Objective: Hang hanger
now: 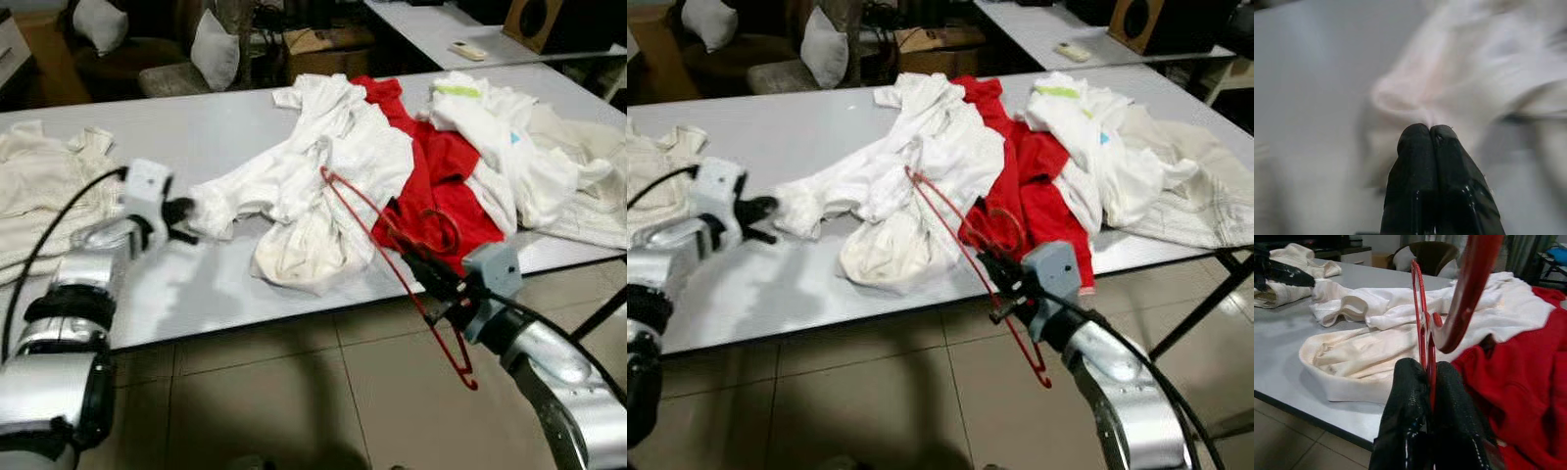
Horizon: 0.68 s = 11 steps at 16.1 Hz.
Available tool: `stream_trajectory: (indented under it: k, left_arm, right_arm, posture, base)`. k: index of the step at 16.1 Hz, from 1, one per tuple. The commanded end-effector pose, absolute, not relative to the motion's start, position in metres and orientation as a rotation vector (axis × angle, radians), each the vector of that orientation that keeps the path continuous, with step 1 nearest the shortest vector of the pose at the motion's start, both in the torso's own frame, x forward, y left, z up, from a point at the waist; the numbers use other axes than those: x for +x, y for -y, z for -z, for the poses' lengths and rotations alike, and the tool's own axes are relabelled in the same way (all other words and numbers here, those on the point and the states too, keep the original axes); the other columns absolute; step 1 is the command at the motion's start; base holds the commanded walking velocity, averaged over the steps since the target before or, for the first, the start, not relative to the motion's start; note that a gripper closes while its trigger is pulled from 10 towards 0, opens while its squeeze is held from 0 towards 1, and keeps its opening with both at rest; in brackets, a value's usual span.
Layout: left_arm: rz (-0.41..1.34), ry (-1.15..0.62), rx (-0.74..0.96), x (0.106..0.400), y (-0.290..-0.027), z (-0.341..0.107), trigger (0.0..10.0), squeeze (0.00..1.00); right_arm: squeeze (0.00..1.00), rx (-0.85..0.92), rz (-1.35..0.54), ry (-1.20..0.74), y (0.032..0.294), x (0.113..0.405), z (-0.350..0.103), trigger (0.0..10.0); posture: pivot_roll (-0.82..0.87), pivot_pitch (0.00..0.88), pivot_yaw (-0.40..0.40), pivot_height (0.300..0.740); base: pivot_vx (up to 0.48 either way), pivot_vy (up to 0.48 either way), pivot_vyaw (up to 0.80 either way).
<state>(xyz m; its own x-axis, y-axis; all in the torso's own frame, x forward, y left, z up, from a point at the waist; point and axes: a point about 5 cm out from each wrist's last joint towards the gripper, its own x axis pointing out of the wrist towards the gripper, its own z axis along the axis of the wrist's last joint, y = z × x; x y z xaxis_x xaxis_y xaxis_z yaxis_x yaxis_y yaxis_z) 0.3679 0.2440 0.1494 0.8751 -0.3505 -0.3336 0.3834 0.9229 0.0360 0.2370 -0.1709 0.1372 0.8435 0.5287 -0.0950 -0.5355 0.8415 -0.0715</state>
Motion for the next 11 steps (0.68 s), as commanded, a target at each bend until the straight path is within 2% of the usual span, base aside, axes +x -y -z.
stream_trajectory:
  k: [1, 3, 4, 5, 9, 11]
  left_arm:
    - [0.5, -0.265, 0.04, 0.373, -0.228, -0.174, 0.0, 0.0]
    - [0.589, -0.181, -0.066, 0.375, -0.217, -0.204, 0.0, 0.0]
    - [0.598, -0.119, -0.117, 0.375, -0.219, -0.23, 0.0, 0.0]
    - [0.551, -0.111, -0.091, 0.375, -0.229, -0.234, 0.0, 0.0]
    - [0.165, -0.236, 0.087, 0.358, -0.291, -0.202, 0.0, 0.0]
    - [0.081, -0.339, 0.104, 0.348, -0.304, -0.178, 0.0, 0.0]
  right_arm:
    - [0.0, -0.087, -0.55, -0.078, 0.175, 0.236, -0.137, 10.0]
    - [0.0, -0.076, -0.598, -0.081, 0.174, 0.23, -0.138, 10.0]
    - [0.0, -0.064, -0.722, -0.101, 0.167, 0.213, -0.14, 10.0]
    - [0.0, -0.075, -0.764, -0.119, 0.166, 0.205, -0.139, 10.0]
    - [0.0, -0.064, -0.719, -0.125, 0.171, 0.202, -0.137, 10.0]
    - [0.0, -0.066, -0.711, -0.131, 0.174, 0.201, -0.138, 10.0]
  posture:
    - [-0.1, 0.0, 0.059, 0.74]
    - [-0.1, 0.0, 0.061, 0.74]
    - [-0.1, 0.0, 0.079, 0.74]
    - [-0.1, 0.0, 0.079, 0.74]
    - [-0.09, 0.0, 0.103, 0.74]
    - [-0.09, 0.0, 0.103, 0.74]
  base:
    - [0.0, 0.0, 0.0]
    - [0.0, 0.0, 0.0]
    - [0.0, 0.0, 0.0]
    - [0.0, 0.0, 0.0]
    - [0.0, 0.0, 0.0]
    - [0.0, 0.0, 0.0]
